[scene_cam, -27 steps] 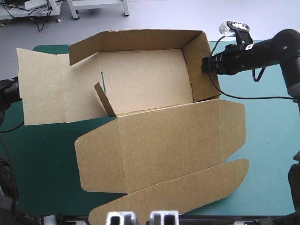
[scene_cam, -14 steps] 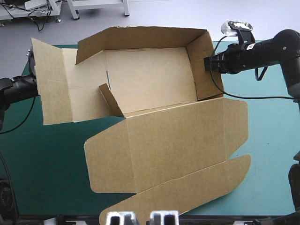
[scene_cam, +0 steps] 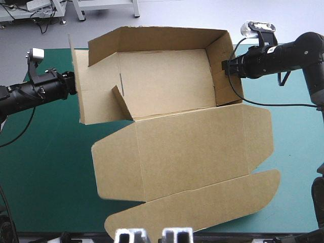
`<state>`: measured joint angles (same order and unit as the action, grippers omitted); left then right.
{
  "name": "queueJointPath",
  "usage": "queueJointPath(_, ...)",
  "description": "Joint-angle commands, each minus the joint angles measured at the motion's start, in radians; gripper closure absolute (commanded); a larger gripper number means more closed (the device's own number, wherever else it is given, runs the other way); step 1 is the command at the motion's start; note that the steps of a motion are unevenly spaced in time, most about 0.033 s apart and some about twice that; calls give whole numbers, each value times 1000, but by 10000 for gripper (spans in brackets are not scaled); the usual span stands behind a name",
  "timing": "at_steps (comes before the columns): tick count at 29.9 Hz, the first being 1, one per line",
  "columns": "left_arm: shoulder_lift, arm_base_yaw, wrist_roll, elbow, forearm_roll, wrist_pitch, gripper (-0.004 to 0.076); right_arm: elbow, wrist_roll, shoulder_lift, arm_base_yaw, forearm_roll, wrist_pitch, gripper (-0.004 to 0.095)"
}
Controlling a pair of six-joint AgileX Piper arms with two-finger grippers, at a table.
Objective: Fold the box
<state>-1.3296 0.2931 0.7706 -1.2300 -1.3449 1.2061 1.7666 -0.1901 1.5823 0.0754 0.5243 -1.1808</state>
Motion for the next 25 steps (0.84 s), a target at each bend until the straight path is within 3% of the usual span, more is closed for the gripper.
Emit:
queueJointPath(1, 52, -11, -8, -30, -89, 88, 726, 28, 11, -39, 5, 47, 60, 925)
queueJointPath(17, 121, -13, -26, -30, -108, 88, 727, 28, 7, -28, 5, 46, 90, 924)
queueJointPath(25, 130, -105, -11, -30, -192, 86, 726, 28, -19, -11, 5, 77, 84, 925)
